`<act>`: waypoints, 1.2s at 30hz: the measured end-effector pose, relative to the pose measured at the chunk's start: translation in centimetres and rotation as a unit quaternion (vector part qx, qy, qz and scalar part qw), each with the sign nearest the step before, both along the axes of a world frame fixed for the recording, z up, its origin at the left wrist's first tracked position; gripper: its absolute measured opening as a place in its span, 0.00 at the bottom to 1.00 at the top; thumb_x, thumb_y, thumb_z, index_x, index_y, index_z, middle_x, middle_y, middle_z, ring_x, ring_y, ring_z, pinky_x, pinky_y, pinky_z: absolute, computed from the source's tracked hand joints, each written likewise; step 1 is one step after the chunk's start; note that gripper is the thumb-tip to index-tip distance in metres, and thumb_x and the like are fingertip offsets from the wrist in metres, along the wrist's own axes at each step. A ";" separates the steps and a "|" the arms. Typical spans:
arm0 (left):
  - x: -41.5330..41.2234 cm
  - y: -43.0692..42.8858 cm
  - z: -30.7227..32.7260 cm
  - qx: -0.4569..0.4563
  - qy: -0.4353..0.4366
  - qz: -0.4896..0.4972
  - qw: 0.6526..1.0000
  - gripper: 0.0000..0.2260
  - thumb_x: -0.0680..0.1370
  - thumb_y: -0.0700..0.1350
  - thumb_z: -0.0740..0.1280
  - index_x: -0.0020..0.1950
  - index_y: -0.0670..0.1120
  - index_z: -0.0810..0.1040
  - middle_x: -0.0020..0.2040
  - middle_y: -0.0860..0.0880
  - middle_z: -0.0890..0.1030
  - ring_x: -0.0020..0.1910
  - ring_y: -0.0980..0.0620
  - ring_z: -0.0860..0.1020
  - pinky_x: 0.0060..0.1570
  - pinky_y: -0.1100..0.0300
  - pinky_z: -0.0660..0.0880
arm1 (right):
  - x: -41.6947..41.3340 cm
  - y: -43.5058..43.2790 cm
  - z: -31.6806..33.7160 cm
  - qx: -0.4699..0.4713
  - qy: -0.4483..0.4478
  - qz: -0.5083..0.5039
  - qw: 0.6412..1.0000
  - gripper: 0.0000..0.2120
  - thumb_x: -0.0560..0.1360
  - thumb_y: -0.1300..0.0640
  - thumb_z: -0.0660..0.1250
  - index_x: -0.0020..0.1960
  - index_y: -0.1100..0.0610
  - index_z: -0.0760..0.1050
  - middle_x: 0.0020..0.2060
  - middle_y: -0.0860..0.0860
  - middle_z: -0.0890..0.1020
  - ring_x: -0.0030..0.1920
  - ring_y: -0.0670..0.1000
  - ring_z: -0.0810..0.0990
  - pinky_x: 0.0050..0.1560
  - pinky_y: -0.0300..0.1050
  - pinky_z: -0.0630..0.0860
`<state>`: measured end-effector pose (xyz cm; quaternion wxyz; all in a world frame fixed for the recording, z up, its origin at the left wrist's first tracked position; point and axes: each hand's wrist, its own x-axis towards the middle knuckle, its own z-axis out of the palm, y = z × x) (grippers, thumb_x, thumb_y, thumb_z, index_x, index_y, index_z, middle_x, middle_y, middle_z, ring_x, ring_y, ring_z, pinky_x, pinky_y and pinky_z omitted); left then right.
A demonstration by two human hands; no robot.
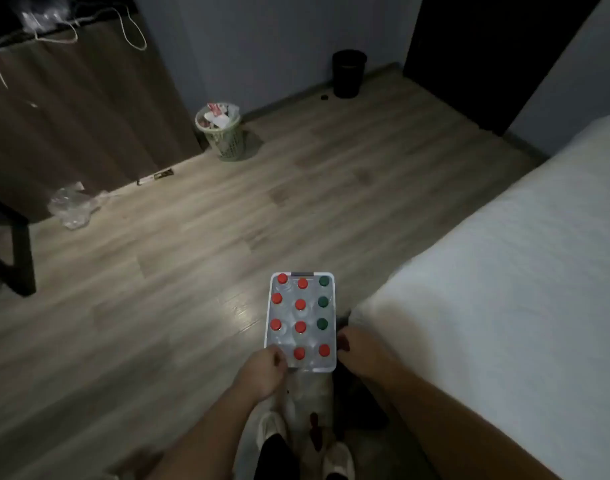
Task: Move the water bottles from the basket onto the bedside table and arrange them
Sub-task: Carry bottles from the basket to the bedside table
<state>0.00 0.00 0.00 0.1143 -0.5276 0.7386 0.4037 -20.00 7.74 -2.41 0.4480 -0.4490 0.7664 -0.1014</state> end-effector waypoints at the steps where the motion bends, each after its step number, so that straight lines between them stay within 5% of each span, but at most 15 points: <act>1: -0.3 -0.8 -1.0 -0.007 0.008 0.017 1.000 0.07 0.79 0.48 0.61 0.43 0.48 0.74 0.49 0.44 0.83 0.49 0.46 0.80 0.43 0.61 0.70 | 0.0 -0.7 -1.4 -0.011 -0.014 -0.029 0.999 0.15 0.74 0.50 0.65 0.55 0.59 0.76 0.52 0.55 0.82 0.47 0.51 0.81 0.55 0.45 0.78; 5: -1.4 -4.5 -4.1 -0.013 0.026 0.039 0.999 0.02 0.77 0.43 0.63 0.45 0.48 0.74 0.48 0.45 0.82 0.47 0.46 0.80 0.44 0.61 0.71 | 0.1 -3.8 -2.7 0.013 0.008 -0.045 0.999 0.15 0.76 0.51 0.64 0.61 0.53 0.73 0.56 0.51 0.80 0.53 0.51 0.79 0.55 0.44 0.76; 11: -1.9 -10.0 -9.1 -0.002 0.042 0.025 0.999 0.09 0.78 0.44 0.62 0.55 0.44 0.78 0.50 0.46 0.82 0.48 0.48 0.79 0.49 0.58 0.76 | 0.6 -8.5 -5.7 0.053 0.027 -0.035 0.998 0.14 0.78 0.54 0.61 0.64 0.53 0.69 0.59 0.50 0.76 0.58 0.51 0.77 0.58 0.43 0.72; 16: -2.1 -14.8 -13.2 0.011 0.065 0.008 0.998 0.06 0.79 0.46 0.63 0.54 0.48 0.76 0.49 0.52 0.79 0.45 0.54 0.79 0.39 0.66 0.72 | 0.7 -12.2 -9.2 0.062 0.040 -0.079 0.994 0.15 0.77 0.54 0.61 0.63 0.51 0.69 0.60 0.49 0.75 0.54 0.50 0.78 0.55 0.47 0.78; 24: -5.1 -21.8 -19.8 -0.022 0.078 -0.007 0.997 0.21 0.77 0.50 0.66 0.68 0.48 0.68 0.64 0.49 0.70 0.52 0.52 0.76 0.51 0.56 0.77 | -1.8 -18.1 -15.4 0.048 0.126 -0.154 0.979 0.26 0.76 0.54 0.64 0.71 0.49 0.59 0.67 0.51 0.67 0.60 0.54 0.75 0.58 0.52 0.78; 28: -6.6 -23.6 -22.9 -0.036 0.115 -0.035 0.992 0.21 0.75 0.48 0.67 0.67 0.48 0.68 0.63 0.49 0.69 0.51 0.55 0.74 0.51 0.58 0.76 | -2.9 -20.1 -18.5 0.057 0.124 -0.150 0.979 0.27 0.77 0.54 0.64 0.72 0.50 0.58 0.67 0.52 0.66 0.61 0.55 0.74 0.59 0.54 0.77; 36: -8.4 -25.5 -26.2 -0.144 0.058 -0.166 0.974 0.15 0.76 0.53 0.67 0.58 0.49 0.71 0.55 0.52 0.70 0.42 0.56 0.71 0.39 0.63 0.68 | -5.3 -21.9 -21.9 0.066 0.196 -0.088 0.974 0.17 0.79 0.51 0.61 0.66 0.53 0.64 0.60 0.55 0.69 0.49 0.54 0.79 0.50 0.47 0.80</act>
